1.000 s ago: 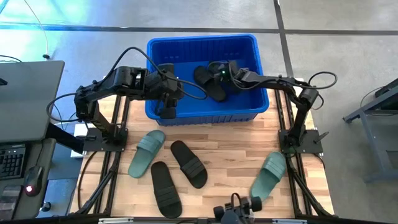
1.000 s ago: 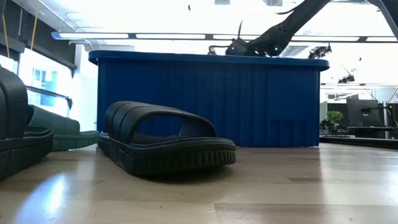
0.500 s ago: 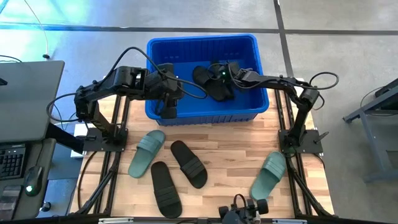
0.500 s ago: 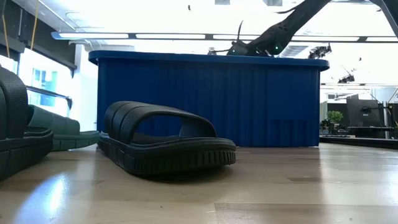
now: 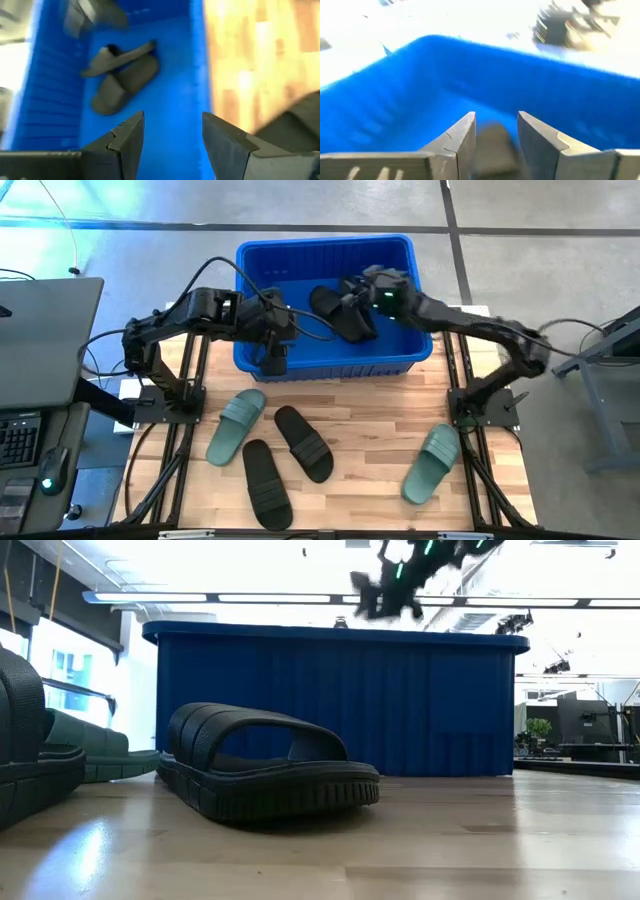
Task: Pick and place slides into bin
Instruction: Put the green slide into the blue bin
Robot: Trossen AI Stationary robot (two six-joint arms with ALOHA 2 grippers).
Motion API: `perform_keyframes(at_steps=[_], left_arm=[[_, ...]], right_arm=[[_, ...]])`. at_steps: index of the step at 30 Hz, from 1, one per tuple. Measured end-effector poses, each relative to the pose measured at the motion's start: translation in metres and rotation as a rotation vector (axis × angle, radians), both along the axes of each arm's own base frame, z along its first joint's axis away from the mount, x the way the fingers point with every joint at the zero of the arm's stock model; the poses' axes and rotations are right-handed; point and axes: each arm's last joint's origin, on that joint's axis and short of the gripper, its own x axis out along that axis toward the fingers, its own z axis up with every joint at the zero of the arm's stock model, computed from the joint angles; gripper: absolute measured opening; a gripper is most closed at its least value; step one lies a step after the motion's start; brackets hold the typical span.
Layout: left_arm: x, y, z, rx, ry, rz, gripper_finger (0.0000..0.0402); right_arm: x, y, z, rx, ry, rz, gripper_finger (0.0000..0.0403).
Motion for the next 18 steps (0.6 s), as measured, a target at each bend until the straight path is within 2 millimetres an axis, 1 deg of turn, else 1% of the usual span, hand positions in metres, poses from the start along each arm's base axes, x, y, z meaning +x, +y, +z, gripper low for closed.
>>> perform_keyframes(at_steps=[2,4,6,8,10,13,16,18], left_arm=[[0.005,-0.002,-0.003,-0.056,-0.008,-0.019,0.0184],[0.009,-0.010,-0.006,-0.094,-0.001,-0.061,0.0184],[0.018,-0.018,-0.012,-0.116,0.023,-0.108,0.0184],[0.023,-0.031,-0.018,-0.137,0.056,-0.161,0.0184],[0.029,-0.045,-0.024,-0.148,0.091,-0.207,0.0184],[0.034,-0.069,-0.034,-0.154,0.166,-0.276,0.0184],[0.035,-0.098,-0.045,-0.154,0.255,-0.352,0.0184],[0.034,-0.120,-0.051,-0.165,0.291,-0.367,0.0184]], right_arm=[[-0.013,0.023,0.032,-0.069,-0.092,0.106,0.0138],[-0.030,0.047,0.057,-0.099,-0.160,0.235,0.0138],[-0.049,0.071,0.073,-0.067,-0.203,0.376,0.0138],[-0.067,0.093,0.080,0.029,-0.218,0.508,0.0138],[-0.084,0.114,0.082,0.141,-0.204,0.607,0.0138],[-0.102,0.144,0.074,0.309,-0.105,0.704,0.0138],[-0.114,0.173,0.059,0.568,0.012,0.727,0.0138],[-0.121,0.192,0.046,0.710,0.138,0.720,0.0138]])
